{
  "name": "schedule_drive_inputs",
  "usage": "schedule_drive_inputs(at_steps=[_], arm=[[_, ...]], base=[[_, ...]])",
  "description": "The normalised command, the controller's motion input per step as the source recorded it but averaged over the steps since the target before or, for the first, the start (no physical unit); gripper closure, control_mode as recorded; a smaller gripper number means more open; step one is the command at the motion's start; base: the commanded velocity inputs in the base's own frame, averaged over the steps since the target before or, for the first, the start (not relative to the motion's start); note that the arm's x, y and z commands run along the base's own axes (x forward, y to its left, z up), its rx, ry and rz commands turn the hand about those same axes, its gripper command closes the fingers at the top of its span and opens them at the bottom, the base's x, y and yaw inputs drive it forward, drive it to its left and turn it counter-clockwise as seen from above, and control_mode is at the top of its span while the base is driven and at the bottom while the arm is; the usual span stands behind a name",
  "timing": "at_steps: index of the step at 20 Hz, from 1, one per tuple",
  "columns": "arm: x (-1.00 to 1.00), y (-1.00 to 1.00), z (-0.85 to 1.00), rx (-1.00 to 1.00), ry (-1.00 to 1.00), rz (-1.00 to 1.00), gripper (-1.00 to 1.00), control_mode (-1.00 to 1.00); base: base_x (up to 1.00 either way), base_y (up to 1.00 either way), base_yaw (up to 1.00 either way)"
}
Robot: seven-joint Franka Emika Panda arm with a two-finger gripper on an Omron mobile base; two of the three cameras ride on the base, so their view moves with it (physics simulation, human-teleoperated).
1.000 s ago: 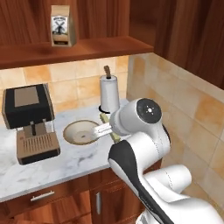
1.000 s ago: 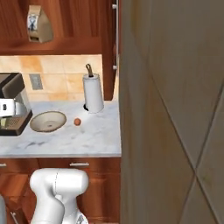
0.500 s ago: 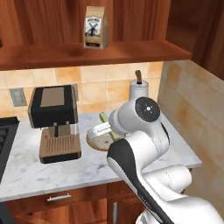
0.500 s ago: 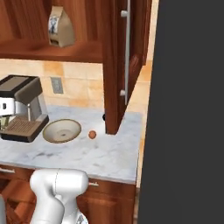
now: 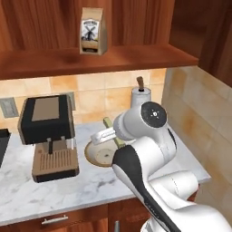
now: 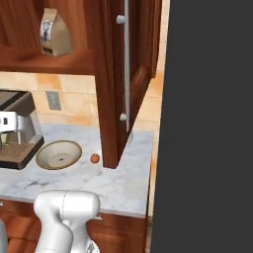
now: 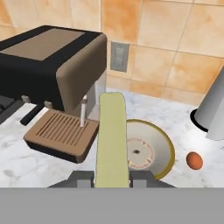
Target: Pick the egg and butter from the fridge and place them by the bowl for mixing.
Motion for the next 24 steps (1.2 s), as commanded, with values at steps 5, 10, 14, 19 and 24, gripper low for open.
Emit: schedule_drive_inputs(at_steps=[5,10,14,19,24], arm=[[0.0,0.0,0.0,0.0,0.0,0.0,1.0,1.0],[0.0,0.0,0.0,0.0,0.0,0.0,1.0,1.0],[0.0,0.0,0.0,0.0,0.0,0.0,1.0,1.0],[0.07,-0.05,0.0,0.01,0.0,-0.02,1.0,-1.0],[0.16,-0.09,-0.14,0.03,0.02,-0.18,1.0,-1.0]], base=[[0.26,0.28,-0.53],[-0.16,0.65,-0.46],[0.0,0.05,-0.54],[0.0,-0.02,-0.09],[0.0,0.0,0.0]])
